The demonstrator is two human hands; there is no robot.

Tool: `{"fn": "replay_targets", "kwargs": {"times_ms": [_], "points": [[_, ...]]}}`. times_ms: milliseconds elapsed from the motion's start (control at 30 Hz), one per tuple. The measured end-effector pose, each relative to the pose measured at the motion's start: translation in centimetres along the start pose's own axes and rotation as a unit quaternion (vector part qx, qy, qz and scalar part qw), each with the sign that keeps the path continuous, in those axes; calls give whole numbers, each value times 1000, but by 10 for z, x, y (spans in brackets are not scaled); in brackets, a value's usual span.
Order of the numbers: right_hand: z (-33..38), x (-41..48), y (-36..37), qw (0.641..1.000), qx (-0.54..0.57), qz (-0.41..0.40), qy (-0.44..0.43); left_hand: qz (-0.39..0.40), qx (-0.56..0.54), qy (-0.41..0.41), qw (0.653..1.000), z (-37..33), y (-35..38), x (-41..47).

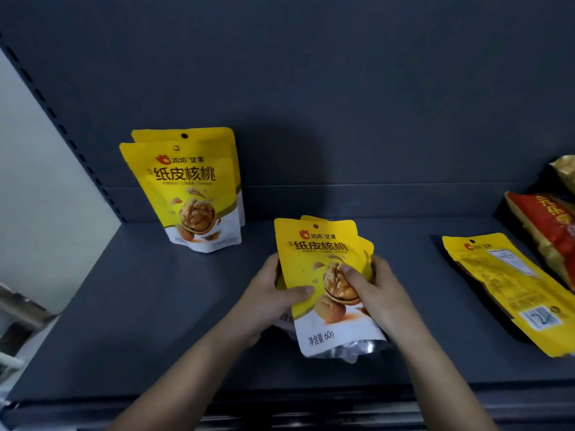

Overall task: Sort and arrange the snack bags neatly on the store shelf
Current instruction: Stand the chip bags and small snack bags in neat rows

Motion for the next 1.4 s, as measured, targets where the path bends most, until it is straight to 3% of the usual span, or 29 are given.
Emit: {"fn": "replay_targets", "kwargs": {"times_ms": [100, 200, 300, 467, 567, 667, 800, 867, 1033, 1233, 1400], "points": [[-1, 2, 0, 999, -20, 29, 4, 10, -6, 41, 999, 3, 0, -12], [7, 5, 7, 991, 109, 77, -14, 1, -2, 93, 996, 1, -3, -20], [30, 3, 13, 968, 207, 70, -120, -35, 37, 168, 984, -7, -18, -26], [79, -7, 31, 935, 176, 63, -300, -106, 127, 260, 951, -23, -46, -43], [92, -8, 56, 923, 162, 100, -334, -181, 161, 280, 929, -22, -65, -56], [88, -5, 82, 922, 153, 168, -314, -209, 141, 272, 929, -14, -83, -68], [73, -1, 106, 936, 32, 226, -269, -152, 118, 207, 959, 6, -95, -75], [71, 3, 110, 944, -2, 211, -254, -137, 145, 161, 966, 18, -104, -75], [93, 19, 129, 948, -76, 180, -252, -199, 232, 104, 947, 17, -146, -73], [111, 37, 150, 955, -78, 146, -245, -172, 324, 39, 929, 9, -189, -65], [114, 43, 162, 959, -74, 139, -236, -177, 328, 12, 928, 13, -206, -64]]}}
Point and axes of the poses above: each hand's wrist, its own x-axis towards the middle knuckle, its own y-axis out of the palm, z = x × y, the point moved 5 cm from there along x, towards the middle knuckle, and after that the axes turned 14 degrees about z, right-handed, at the moved point
